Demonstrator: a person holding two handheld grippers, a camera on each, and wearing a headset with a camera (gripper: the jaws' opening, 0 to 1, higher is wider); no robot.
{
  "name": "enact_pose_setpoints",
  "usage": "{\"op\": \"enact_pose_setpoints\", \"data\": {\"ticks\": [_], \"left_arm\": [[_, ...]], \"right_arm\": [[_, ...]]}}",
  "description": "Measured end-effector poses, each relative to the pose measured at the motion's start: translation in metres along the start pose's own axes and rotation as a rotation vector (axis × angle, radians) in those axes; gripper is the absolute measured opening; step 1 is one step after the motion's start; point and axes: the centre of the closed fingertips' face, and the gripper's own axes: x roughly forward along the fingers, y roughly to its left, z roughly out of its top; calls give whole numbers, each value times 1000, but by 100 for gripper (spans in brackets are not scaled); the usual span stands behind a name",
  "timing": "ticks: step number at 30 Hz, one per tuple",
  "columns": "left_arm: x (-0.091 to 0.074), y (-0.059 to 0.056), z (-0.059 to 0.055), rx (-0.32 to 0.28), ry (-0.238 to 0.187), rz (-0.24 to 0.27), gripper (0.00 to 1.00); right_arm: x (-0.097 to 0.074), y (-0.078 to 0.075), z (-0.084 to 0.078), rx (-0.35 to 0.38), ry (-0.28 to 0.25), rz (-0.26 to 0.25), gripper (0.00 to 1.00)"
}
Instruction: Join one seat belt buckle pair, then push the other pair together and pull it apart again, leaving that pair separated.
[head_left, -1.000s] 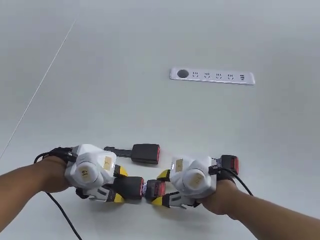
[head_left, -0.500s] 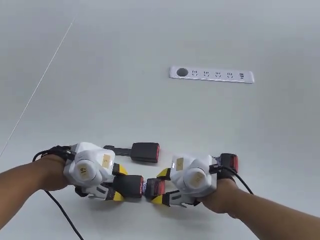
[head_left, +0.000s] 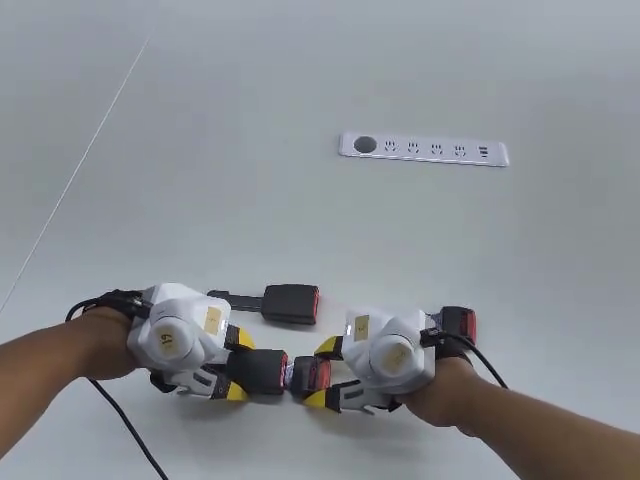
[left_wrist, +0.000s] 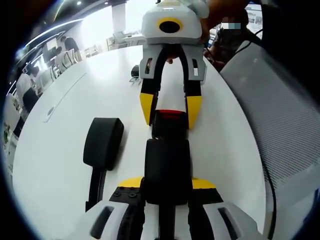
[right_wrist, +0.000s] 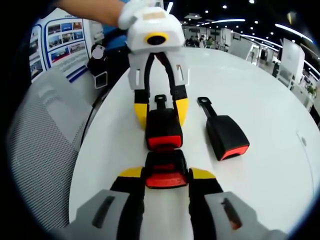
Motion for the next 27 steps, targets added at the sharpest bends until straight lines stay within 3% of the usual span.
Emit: {"op": "enact_pose_setpoints", "data": {"ticks": [27], "left_arm": [[0,-1,0,3,13,-1,33]], "right_arm": [[0,0,0,0,4,0,34]]}}
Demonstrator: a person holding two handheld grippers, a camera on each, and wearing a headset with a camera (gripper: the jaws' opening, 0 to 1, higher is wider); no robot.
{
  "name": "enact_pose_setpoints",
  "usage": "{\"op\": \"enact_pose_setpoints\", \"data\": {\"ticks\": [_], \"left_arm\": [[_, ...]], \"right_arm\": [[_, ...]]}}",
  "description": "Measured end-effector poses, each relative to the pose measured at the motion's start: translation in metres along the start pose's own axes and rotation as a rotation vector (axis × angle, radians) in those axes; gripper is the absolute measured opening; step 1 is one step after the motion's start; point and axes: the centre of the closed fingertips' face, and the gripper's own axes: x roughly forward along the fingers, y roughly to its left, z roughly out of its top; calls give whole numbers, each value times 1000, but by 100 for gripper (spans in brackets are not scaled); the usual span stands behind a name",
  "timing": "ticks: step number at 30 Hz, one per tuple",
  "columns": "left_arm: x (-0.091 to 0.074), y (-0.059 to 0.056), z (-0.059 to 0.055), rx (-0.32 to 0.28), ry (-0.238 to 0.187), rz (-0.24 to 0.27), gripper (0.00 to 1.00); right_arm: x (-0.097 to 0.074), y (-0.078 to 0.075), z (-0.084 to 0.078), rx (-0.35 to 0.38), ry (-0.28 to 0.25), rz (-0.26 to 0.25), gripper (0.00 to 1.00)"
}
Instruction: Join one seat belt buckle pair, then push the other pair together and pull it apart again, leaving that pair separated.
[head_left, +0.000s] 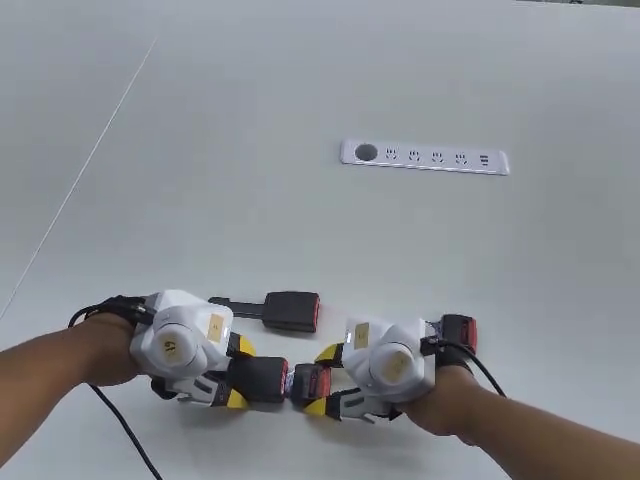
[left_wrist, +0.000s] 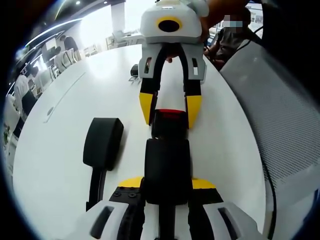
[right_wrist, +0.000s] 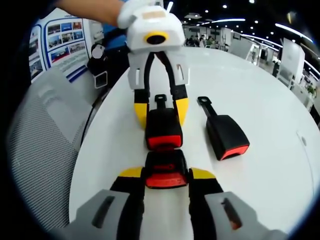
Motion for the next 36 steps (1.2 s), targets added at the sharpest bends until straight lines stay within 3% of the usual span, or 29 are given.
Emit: {"op": "enact_pose_setpoints", "data": {"ticks": [30,32,36], "left_arm": [[0,1,-1,-18,-13,6,34],[0,0,0,3,-2,15,34],[0,0,1,-11,7,20,35]], "right_arm": [[1,1,1,-9,1,-8,34],[1,1,1,-8,7,-8,35],[0,2,3,-28,16,-22,36]]}}
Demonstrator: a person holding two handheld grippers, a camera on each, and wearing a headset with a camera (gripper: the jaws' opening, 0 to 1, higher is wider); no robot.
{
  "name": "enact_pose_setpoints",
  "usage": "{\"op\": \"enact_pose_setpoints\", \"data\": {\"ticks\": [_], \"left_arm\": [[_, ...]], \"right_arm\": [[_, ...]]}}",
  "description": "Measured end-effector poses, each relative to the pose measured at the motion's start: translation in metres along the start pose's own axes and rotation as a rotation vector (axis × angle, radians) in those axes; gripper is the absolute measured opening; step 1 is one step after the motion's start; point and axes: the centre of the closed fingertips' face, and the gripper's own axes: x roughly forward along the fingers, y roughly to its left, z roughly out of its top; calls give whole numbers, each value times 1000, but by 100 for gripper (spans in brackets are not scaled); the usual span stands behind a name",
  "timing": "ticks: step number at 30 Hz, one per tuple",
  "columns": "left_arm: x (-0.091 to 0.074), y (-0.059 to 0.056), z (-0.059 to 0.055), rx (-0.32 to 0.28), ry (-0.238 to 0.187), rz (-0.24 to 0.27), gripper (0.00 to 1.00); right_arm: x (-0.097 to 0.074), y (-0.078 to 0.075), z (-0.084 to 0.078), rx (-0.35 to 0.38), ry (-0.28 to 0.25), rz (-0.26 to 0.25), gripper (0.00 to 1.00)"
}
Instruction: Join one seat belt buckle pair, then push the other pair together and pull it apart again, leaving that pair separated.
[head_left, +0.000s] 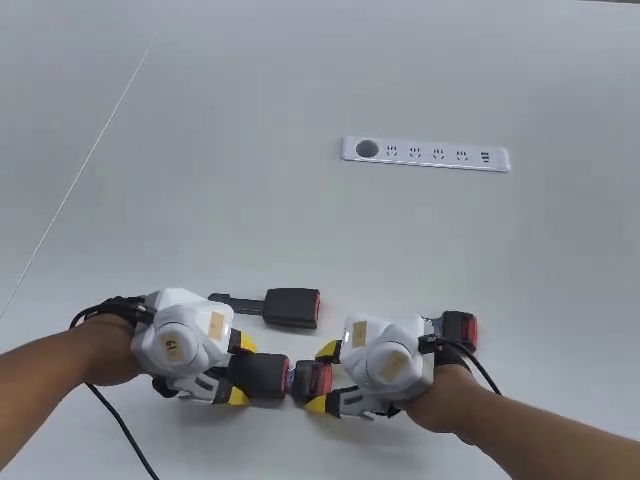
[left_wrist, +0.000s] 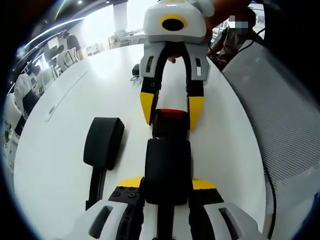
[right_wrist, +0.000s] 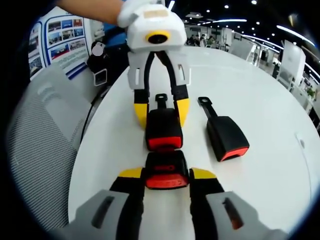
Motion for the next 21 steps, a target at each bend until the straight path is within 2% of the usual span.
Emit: {"op": "enact_pose_setpoints", "data": {"ticks": [1,2,4,5,7,10,11,12,14,18,21], "left_arm": [[0,1,0,-5,9,5,35],[0,2,-2,-27,36,25,36],[0,5,-1,-51,50,55,40],[-1,3,4,-55,27,55,43],[-5,-1,14,-106,-26,50,52],[-14,12,20,-128,-54,139,62],[-15,12,22,-157,-66,142,65],[-18,13,27,-171,-99,145,66],[-23,16,31,-170,-112,168,68],[-29,24,39,-219,-137,204,74],[-34,29,46,-231,-164,223,79]], "right_arm": [[-1,-1,1,-16,1,-12,36],[-1,-3,0,-32,10,-42,37],[-2,-3,5,-14,-20,-59,51],[-5,-5,10,24,-54,-79,57],[-14,-11,11,31,-59,-124,61],[-24,-14,13,77,-96,-151,69],[-28,-15,12,72,-97,-164,70],[-32,-15,9,78,-97,-172,70],[-41,-15,5,98,-99,-183,72],[-63,-22,-6,127,-103,-226,73],[-75,-25,-14,135,-99,-244,76]]}}
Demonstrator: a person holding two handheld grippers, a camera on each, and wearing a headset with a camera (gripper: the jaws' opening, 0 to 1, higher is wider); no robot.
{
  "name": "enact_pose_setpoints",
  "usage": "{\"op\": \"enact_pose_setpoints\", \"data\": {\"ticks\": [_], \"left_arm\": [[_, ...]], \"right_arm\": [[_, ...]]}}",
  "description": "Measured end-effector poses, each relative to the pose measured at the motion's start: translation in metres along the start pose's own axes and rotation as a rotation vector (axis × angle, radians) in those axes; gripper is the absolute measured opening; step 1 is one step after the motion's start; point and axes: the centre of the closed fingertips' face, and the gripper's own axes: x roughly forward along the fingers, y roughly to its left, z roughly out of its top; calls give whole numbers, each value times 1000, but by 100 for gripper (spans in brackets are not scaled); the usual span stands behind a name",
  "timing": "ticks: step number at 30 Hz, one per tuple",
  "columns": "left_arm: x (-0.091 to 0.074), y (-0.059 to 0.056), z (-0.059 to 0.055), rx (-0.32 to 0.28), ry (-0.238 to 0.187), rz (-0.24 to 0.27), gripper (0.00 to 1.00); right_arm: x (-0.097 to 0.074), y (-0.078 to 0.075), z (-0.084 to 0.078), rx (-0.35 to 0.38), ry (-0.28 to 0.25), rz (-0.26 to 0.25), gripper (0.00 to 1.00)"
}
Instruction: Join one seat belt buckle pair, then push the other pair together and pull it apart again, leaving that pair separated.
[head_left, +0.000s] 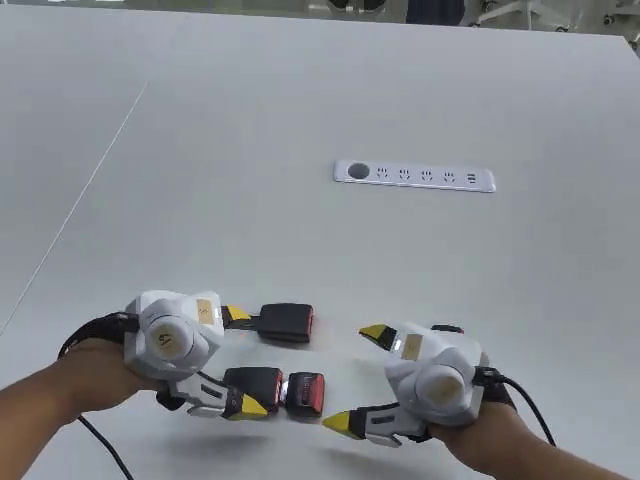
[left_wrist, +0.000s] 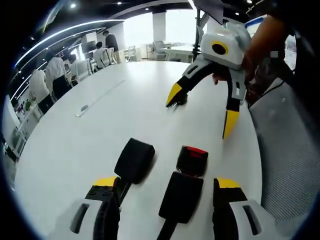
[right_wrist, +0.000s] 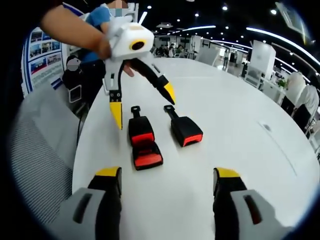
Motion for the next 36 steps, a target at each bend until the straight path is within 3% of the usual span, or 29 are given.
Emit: {"op": "enact_pose_setpoints", "data": {"ticks": [4,13,25,36], "left_arm": [[-4,5,13,-16,-21,21,79],[-6,14,34,9,-50,32,79],[-1,32,41,65,-24,14,76],[13,45,33,87,16,-35,70]], "right_arm": [[-21,-14,-8,13,7,-34,77],[-48,-37,-25,37,35,-65,80],[-69,-70,-54,77,80,-74,80],[-70,-88,-78,101,120,-41,79]]}}
